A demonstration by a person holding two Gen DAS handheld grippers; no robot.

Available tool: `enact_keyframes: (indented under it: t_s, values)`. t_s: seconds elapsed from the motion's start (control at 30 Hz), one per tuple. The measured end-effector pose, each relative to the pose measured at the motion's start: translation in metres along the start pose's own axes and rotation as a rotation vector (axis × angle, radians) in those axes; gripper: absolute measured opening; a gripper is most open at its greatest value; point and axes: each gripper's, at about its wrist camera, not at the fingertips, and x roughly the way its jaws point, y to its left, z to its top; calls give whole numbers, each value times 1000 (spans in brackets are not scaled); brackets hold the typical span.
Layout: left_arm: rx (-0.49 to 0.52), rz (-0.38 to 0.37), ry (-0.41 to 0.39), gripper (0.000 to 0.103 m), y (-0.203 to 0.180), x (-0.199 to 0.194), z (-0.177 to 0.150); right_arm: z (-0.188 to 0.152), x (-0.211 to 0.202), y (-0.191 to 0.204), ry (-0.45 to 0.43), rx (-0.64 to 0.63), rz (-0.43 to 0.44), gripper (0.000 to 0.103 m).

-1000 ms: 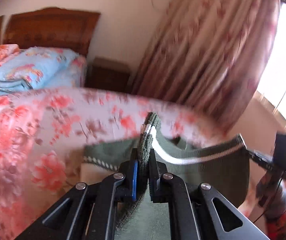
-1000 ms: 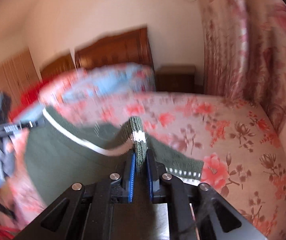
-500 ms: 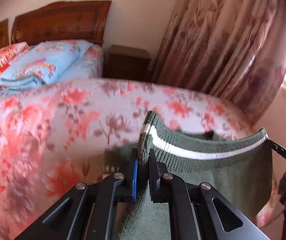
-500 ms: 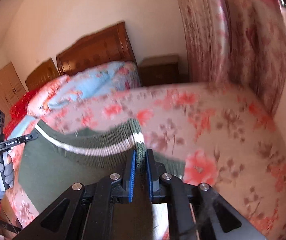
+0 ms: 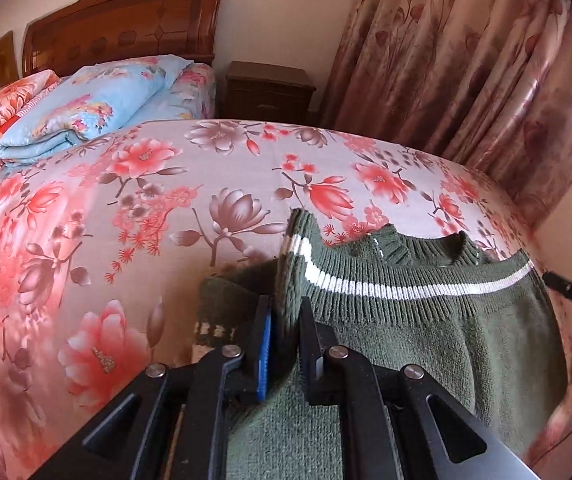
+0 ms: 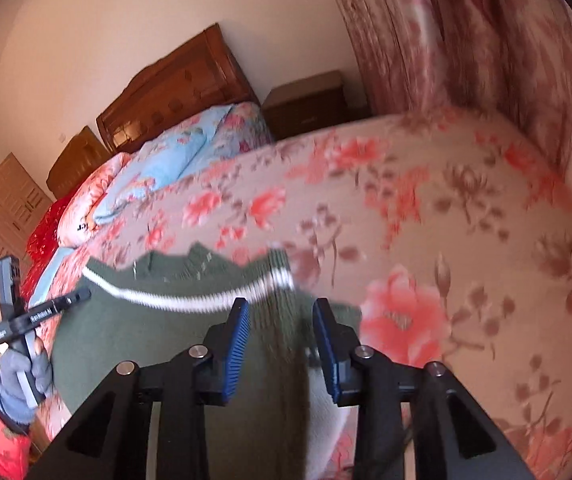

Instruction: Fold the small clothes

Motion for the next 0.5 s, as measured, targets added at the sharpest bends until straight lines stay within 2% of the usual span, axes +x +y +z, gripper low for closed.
enact_keyframes:
  t_s: [0.17,0.27,0.4,0.47,0.5]
  values:
    - [-19,-2,10,103,3,3,2,0,9,4,2,-32,13,33]
    - [-26,-1,17,103,4,5,2,6,18,14,33,-86,-27,33]
    - [-48,-14,17,103,8,5,1,4,33,11,81,-98,-38,33]
    - [-50,-14,18,103,9,4,1,0,25,12,30,-112,-38,13]
    - [-49,-16,11,103,8,-1,1,-1,14,16,-17,-132,-47,10]
